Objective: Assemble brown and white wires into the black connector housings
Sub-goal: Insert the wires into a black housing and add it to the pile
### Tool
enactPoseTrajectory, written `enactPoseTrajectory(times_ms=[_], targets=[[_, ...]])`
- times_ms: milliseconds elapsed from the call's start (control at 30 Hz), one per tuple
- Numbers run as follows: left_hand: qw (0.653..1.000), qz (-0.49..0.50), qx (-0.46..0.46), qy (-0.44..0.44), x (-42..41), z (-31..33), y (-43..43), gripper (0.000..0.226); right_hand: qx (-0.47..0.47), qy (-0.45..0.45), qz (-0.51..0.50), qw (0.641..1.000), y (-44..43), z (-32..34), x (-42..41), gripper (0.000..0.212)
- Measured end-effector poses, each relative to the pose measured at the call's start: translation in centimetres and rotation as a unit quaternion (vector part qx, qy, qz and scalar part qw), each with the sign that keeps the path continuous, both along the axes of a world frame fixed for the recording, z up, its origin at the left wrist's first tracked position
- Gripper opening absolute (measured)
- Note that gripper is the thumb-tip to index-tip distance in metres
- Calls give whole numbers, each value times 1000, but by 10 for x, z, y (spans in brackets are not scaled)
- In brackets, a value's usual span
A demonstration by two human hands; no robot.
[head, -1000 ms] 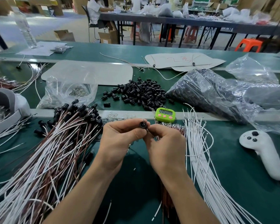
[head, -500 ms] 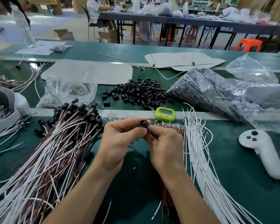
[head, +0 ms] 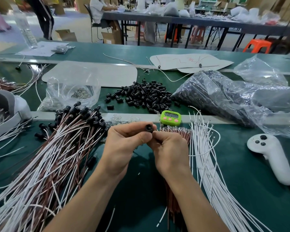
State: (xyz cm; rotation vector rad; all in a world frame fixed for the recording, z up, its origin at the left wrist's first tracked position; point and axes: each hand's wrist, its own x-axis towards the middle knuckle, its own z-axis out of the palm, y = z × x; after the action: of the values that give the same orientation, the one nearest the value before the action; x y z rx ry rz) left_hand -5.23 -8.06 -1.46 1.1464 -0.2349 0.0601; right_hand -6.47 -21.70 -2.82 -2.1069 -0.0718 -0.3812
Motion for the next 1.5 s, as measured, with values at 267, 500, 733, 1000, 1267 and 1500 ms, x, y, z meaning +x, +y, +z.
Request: enactPoseTrajectory(times_ms=[267, 500, 733, 1000, 1267, 1500], targets=[[1000, -2, 15, -19, -1, 4, -1, 24, -11, -50, -6, 999, 0, 1, -1, 12], [997, 24, 61, -31, -1, 2, -1, 25, 25, -62, 3, 998, 2, 3, -3, 44], [995, 35, 82, -37, -2, 4, -1, 32, -10, -58, 5, 998, 4, 2, -4, 49], [993, 35, 110, -22, -2, 4, 1, 39, -35, -27, 24, 999, -2, 2, -1, 28], [996, 28, 90, -4, -5, 6, -1, 44, -33, -28, 34, 998, -2, 5, -3, 40], [996, 38, 47, 59, 0, 7, -2, 19, -21, 1, 39, 999, 1, 1, 1, 11]])
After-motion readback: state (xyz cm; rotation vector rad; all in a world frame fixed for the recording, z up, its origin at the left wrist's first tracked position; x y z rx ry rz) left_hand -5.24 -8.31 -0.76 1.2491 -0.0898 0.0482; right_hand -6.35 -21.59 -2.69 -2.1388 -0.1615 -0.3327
